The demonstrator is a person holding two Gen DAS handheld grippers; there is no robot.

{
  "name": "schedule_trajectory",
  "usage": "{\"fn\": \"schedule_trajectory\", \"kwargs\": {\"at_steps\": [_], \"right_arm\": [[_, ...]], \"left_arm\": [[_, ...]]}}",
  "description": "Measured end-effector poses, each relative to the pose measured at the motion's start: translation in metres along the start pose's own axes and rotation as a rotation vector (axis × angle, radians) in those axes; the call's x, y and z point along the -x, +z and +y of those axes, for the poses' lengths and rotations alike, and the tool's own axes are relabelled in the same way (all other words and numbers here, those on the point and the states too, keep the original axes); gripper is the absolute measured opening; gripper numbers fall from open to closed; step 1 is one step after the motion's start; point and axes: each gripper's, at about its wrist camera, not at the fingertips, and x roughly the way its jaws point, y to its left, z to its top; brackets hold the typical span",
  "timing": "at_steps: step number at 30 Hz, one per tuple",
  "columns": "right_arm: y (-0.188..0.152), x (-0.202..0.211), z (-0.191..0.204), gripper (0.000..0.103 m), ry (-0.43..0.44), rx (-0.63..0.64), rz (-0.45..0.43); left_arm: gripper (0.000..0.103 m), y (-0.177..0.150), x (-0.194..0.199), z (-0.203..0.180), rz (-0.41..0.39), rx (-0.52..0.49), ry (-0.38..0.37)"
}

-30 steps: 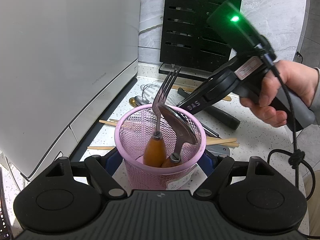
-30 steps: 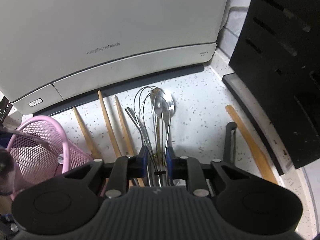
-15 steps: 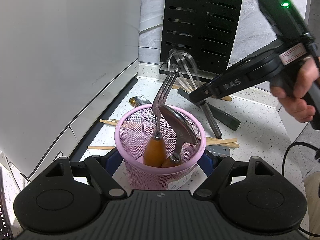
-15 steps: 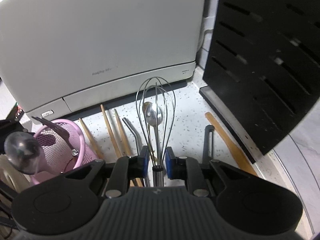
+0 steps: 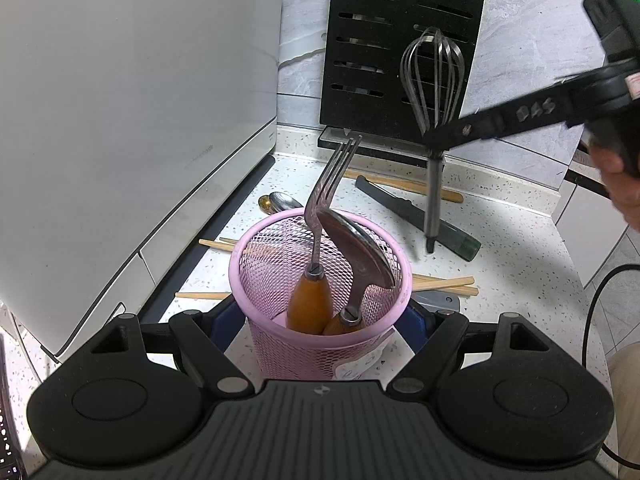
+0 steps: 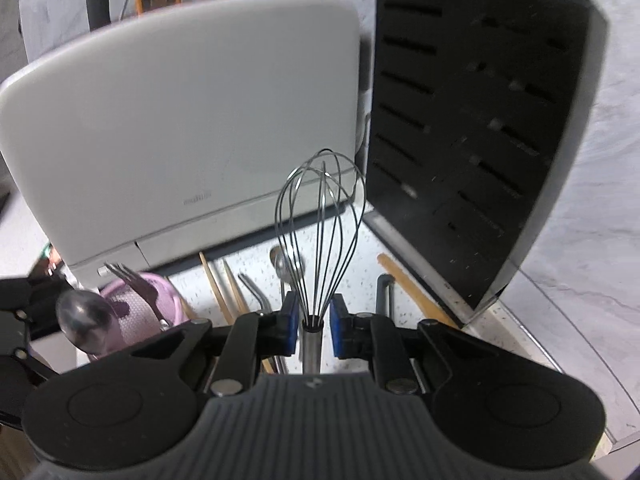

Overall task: Organize utensils
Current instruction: 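Grasp the metal whisk by its handle with the right tool and lift it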

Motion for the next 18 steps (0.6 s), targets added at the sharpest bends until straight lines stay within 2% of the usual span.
{"fn": "schedule_trajectory", "kwargs": {"at_steps": [5,12,18], "right_arm": [[0.002,0.027,0.000,0.013,0.034,-0.051,-0.085],[0.007,0.060,0.016,0.013,0.090,-0.051,-0.201],[0.011,0.069,0.034,0.013,0.144,-0.021,-0.251]], "left_arm": [[0.092,0.000,0.000,-0.001,0.000,0.001,0.000],[0.092,-0.001,0.001,-0.001,-0.002,0.002,0.002],[0.092,-0.001,0.001,-0.002,-0.002,0.003,0.005]]}}
